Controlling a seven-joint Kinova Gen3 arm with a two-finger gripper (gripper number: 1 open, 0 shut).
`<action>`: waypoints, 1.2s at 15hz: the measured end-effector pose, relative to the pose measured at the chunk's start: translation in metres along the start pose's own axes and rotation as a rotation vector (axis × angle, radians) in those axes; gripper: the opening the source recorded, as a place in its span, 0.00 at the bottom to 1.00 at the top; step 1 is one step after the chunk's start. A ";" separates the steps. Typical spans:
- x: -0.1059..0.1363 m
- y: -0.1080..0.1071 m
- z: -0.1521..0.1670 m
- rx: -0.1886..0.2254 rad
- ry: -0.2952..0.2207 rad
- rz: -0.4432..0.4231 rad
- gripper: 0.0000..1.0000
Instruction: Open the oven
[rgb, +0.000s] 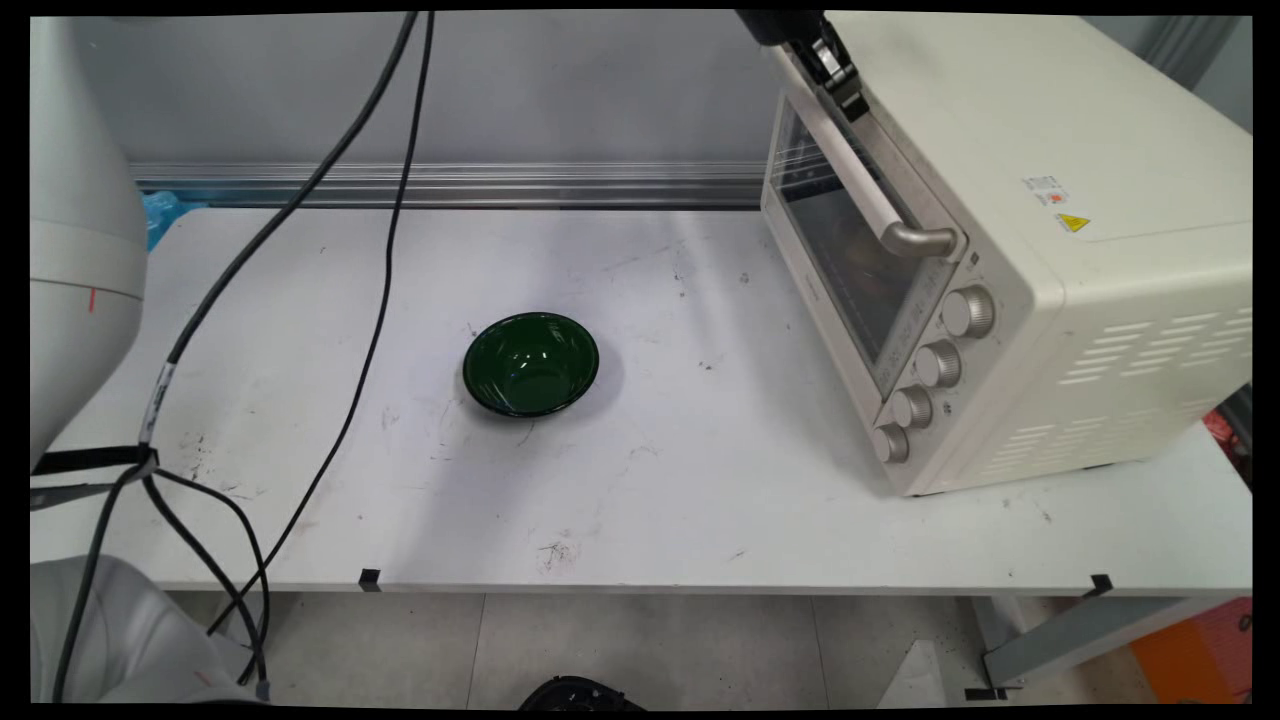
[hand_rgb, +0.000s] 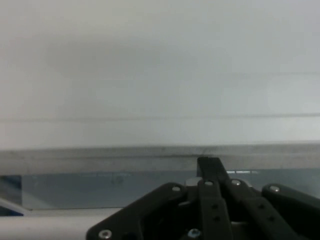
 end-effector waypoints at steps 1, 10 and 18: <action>-0.001 0.000 0.003 0.001 0.001 0.001 0.00; -0.014 -0.002 0.016 0.007 -0.011 0.002 0.00; -0.042 0.004 0.004 0.000 -0.075 -0.009 0.00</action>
